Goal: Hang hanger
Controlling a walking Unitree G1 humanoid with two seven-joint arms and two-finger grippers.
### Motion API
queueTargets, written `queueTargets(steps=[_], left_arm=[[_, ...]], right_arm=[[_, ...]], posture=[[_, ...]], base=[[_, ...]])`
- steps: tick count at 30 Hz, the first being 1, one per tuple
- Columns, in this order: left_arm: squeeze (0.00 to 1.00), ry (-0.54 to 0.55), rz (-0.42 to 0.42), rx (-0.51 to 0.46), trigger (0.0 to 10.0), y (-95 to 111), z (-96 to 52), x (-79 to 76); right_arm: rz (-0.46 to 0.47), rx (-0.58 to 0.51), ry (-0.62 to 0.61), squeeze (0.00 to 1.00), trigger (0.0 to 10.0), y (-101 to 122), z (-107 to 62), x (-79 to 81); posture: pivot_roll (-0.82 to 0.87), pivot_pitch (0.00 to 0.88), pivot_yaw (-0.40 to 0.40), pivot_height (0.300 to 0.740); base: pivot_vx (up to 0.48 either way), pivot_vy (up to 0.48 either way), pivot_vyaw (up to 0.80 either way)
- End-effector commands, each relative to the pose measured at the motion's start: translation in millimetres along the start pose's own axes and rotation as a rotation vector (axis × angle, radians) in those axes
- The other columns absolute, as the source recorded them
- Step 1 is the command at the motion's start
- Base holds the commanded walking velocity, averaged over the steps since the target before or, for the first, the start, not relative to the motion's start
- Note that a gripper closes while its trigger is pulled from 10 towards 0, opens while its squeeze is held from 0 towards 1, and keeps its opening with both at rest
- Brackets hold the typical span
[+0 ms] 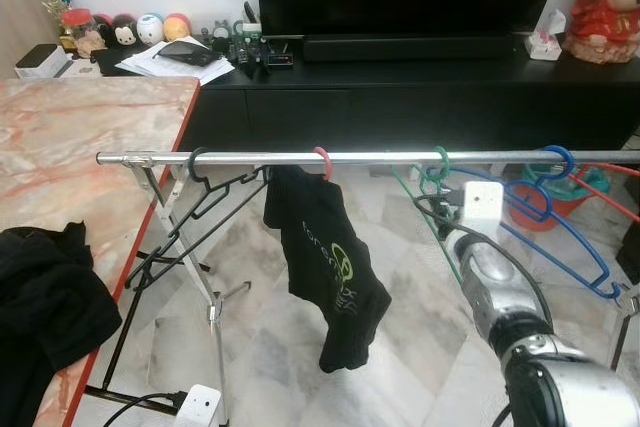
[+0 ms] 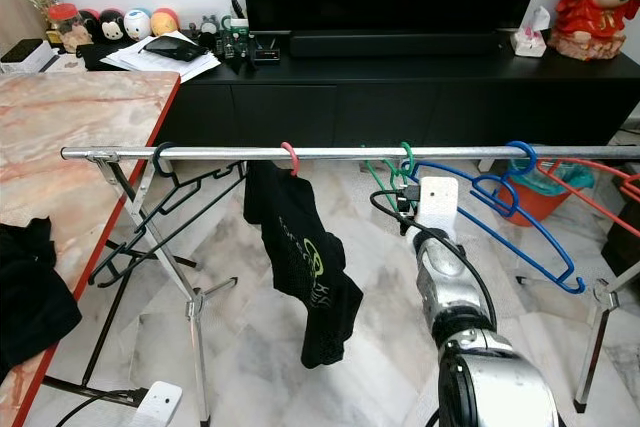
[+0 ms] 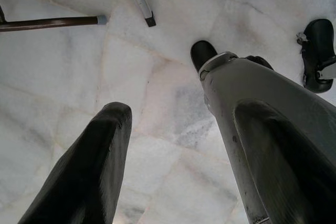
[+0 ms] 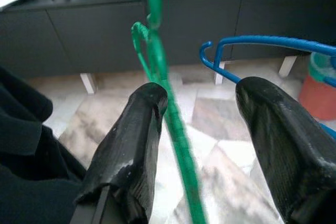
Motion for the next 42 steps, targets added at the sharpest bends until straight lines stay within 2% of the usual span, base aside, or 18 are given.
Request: queueTargets(steps=[1,4,5,6,12,13,15,16,17,21,27,28,30,35,39,40,41,42], left_arm=[[0.00,0.007,0.007,0.017,10.0,-5,-0.2,2.1],[0.00,0.007,0.008,0.018,10.0,-5,-0.3,2.2],[0.00,0.007,0.006,0.015,10.0,-5,-0.3,2.2],[0.00,0.007,0.006,0.015,10.0,-5,-0.3,2.2],[0.00,0.009,0.001,0.009,10.0,-4,-0.3,2.5],[0.00,0.009,0.001,0.009,10.0,-4,-0.3,2.5],[0.00,0.008,0.002,0.007,10.0,-3,-0.3,2.6],[0.00,0.008,0.002,0.007,10.0,-3,-0.3,2.6],[0.00,0.007,0.004,0.005,10.0,-3,-0.3,2.7],[0.00,0.008,0.005,0.002,10.0,-2,-0.3,2.4],[0.00,0.010,0.003,-0.001,10.0,-2,-0.2,2.2],[0.00,0.012,0.001,-0.002,10.0,-2,-0.2,2.3],[0.00,0.014,0.000,-0.003,10.0,-3,-0.2,2.5],[0.00,0.018,0.004,-0.005,10.0,-2,-0.3,3.2],[0.00,0.019,0.005,-0.006,10.0,-2,-0.3,3.5],[0.00,0.019,0.007,-0.007,10.0,-2,-0.3,3.6],[0.00,0.019,0.007,-0.007,10.0,-2,-0.3,3.6],[0.00,0.019,0.008,-0.007,10.0,-2,-0.4,3.6]], right_arm=[[0.005,-0.042,-0.019,1.00,10.0,4,-1.8,-1.9],[0.005,-0.084,-0.033,1.00,10.0,2,-6.5,-3.0],[-0.017,-0.159,-0.079,1.00,10.0,-3,-19.3,-7.9],[-0.017,-0.159,-0.079,1.00,10.0,-3,-19.3,-7.9],[-0.067,-0.211,-0.147,1.00,10.0,-23,-46.6,-13.9],[-0.067,-0.211,-0.147,1.00,10.0,-23,-46.6,-13.9],[-0.080,-0.179,-0.193,1.00,10.0,-39,-60.5,-16.5],[-0.080,-0.179,-0.193,1.00,10.0,-39,-60.5,-16.5],[-0.080,-0.116,-0.242,1.00,10.0,-58,-73.6,-18.6],[-0.033,-0.054,-0.274,1.00,10.0,-76,-84.9,-18.1],[-0.035,-0.025,-0.267,1.00,10.0,-86,-94.2,-14.0],[-0.037,-0.018,-0.265,1.00,10.0,-90,-103.3,-11.6],[-0.036,-0.020,-0.267,1.00,10.0,-91,-110.0,-10.3],[-0.027,-0.031,-0.203,1.00,10.0,-93,-121.9,-0.5],[-0.027,0.003,-0.155,1.00,10.0,-103,-129.9,6.3],[-0.052,0.106,-0.085,0.40,10.0,-119,-133.4,16.3],[-0.052,0.106,-0.085,0.40,10.0,-119,-133.4,16.3],[-0.070,0.165,-0.047,0.40,10.0,-128,-135.3,21.4]], posture=[[-0.14,0.000,0.011,0.740],[-0.14,0.000,0.011,0.740],[-0.13,0.000,0.005,0.740],[-0.13,0.000,0.005,0.740],[-0.13,0.000,-0.002,0.740],[-0.13,0.000,-0.002,0.740],[-0.14,0.000,-0.002,0.740],[-0.14,0.000,-0.002,0.740],[-0.14,0.000,-0.002,0.740],[-0.14,0.000,-0.005,0.740],[-0.13,0.000,-0.014,0.740],[-0.13,0.000,-0.021,0.740],[-0.13,0.000,-0.022,0.740],[-0.14,0.000,-0.020,0.740],[-0.14,0.000,-0.020,0.740],[-0.15,0.000,-0.018,0.740],[-0.15,0.000,-0.018,0.740],[-0.15,0.000,-0.018,0.740]], base=[[0.000,0.000,0.00],[0.000,0.000,0.00],[0.000,0.000,0.00],[0.000,0.000,0.00],[0.000,0.000,0.00],[0.000,0.000,0.00],[0.000,0.000,0.00],[0.000,0.000,0.00],[0.000,0.000,0.00],[0.000,0.000,0.00],[0.000,0.000,0.00],[0.000,0.000,0.00],[0.000,0.000,0.00],[0.000,0.000,0.00],[0.000,0.000,0.00],[0.000,0.000,0.00],[0.000,0.000,0.00],[0.000,0.000,0.00]])
Point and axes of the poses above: a point about 5 cm out from each wrist's last joint towards the gripper, its own z axis pointing out of the wrist towards the gripper, its own y axis along the axis of the wrist's last joint, x = y × z, the point moved 3 cm from there along z, pointing out of the wrist towards the gripper, and after that the axes turned 12 degrees about -z, right-handed, at the moved point
